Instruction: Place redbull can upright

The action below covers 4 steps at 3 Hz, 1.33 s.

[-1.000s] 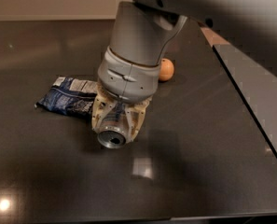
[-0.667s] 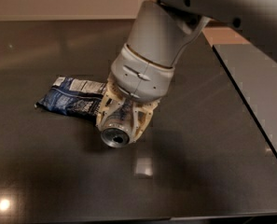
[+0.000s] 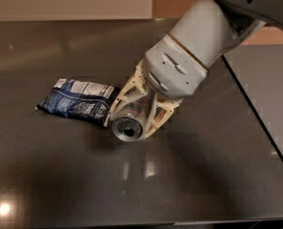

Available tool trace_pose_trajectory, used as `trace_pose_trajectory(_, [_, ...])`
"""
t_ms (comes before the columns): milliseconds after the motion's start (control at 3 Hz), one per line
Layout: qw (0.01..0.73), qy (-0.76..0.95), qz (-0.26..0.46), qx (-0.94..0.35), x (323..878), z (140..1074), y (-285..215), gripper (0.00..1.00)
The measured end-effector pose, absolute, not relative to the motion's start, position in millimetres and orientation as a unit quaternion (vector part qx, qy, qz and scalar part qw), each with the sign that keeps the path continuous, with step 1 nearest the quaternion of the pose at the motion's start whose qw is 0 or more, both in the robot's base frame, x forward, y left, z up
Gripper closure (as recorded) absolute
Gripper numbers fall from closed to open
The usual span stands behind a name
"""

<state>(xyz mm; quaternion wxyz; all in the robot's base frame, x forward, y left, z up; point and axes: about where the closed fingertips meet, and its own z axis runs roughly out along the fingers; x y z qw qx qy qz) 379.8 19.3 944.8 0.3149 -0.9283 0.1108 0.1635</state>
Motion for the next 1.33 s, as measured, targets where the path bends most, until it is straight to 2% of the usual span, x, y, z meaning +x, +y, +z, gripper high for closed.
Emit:
trace_pose_trajectory(667, [0.366, 0.188, 0.224, -0.883, 392.5, 940.9, 5.2, 1.00])
trace_pose_trajectory(1333, [0.416, 0.293, 0.220, -0.832, 389.9, 960.2, -7.4, 1.00])
